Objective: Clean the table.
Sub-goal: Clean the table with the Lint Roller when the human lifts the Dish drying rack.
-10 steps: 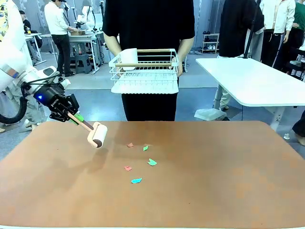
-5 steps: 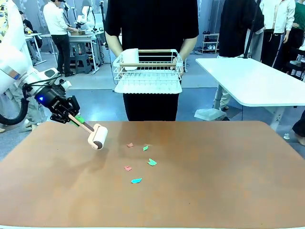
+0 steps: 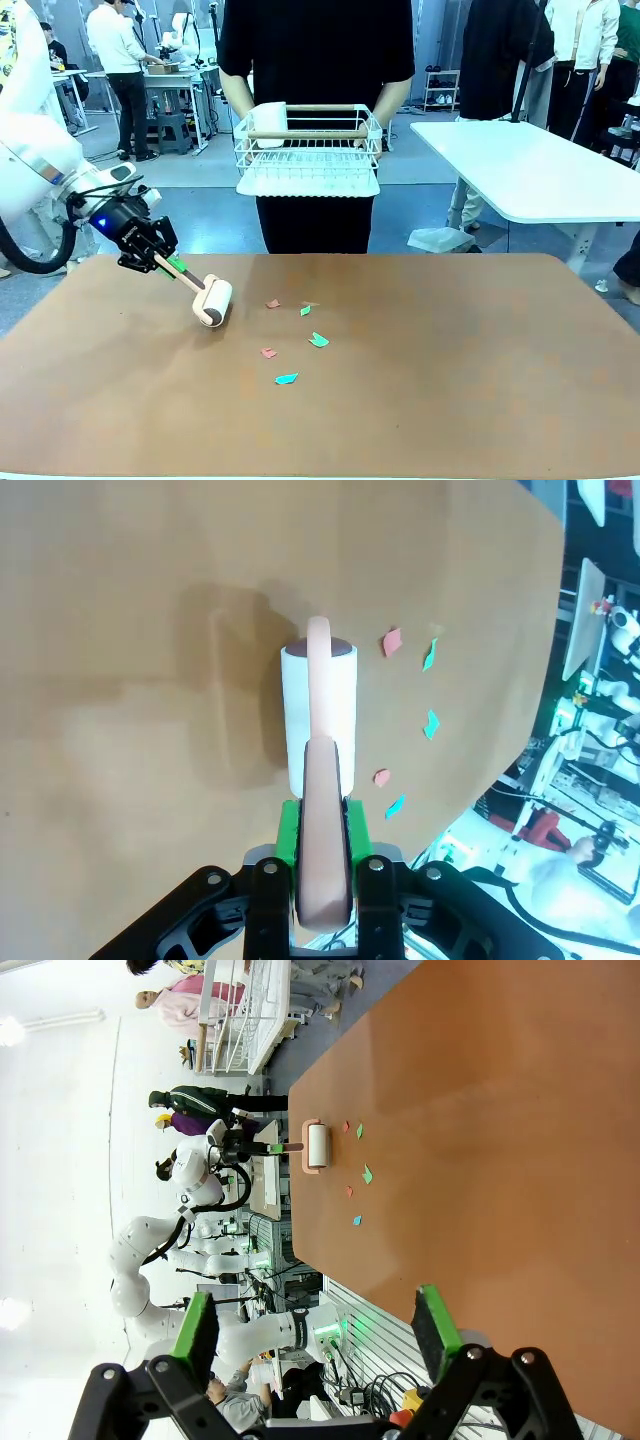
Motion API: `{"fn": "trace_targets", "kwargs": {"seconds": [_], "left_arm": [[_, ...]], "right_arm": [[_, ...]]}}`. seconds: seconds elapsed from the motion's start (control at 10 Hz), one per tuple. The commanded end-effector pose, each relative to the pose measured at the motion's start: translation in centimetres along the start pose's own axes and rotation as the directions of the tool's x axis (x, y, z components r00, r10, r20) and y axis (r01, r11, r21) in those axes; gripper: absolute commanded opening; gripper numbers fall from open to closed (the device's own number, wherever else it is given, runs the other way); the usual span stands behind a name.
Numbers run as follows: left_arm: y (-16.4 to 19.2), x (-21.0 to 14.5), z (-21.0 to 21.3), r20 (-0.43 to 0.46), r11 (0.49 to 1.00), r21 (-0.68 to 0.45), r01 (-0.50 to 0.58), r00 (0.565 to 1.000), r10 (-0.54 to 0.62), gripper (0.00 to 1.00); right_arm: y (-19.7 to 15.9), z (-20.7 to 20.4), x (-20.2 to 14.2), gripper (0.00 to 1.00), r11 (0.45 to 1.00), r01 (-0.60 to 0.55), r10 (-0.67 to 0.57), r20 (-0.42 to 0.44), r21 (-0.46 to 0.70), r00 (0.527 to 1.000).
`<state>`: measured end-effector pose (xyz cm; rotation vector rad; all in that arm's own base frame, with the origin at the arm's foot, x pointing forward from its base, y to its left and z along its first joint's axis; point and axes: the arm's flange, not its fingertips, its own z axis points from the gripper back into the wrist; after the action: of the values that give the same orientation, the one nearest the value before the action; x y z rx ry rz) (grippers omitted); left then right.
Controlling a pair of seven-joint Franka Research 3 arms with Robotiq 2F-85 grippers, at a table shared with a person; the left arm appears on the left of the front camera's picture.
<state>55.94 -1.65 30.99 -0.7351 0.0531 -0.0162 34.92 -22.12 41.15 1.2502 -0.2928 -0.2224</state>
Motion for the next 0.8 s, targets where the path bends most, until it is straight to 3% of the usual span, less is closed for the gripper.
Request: {"fn": "trace_targets", "kwargs": {"seconds": [0.0, 0.4, 0.7], "left_arm": [[0.1, 0.6, -0.8, -0.041, 0.999, -0.038, -0.022, 0.999, 0.021, 0.22], [-2.2, 0.3, -4.8, -0.035, 0.998, -0.027, -0.052, 0.998, 0.051, 0.22], [-6.1, -0.8, -7.8, -0.012, 0.995, -0.074, -0.068, 0.998, 0.068, 0.22]], "right_arm": [[0.3, 0.0, 0.0, 1.00, 1.000, -0.014, 0.014, 0.006, 0.016, 1.000], [0.3, 0.0, 0.0, 1.00, 1.000, -0.014, 0.014, 0.006, 0.016, 1.000], [0.3, 0.0, 0.0, 1.00, 1.000, -0.014, 0.014, 0.006, 0.016, 1.000]]}}
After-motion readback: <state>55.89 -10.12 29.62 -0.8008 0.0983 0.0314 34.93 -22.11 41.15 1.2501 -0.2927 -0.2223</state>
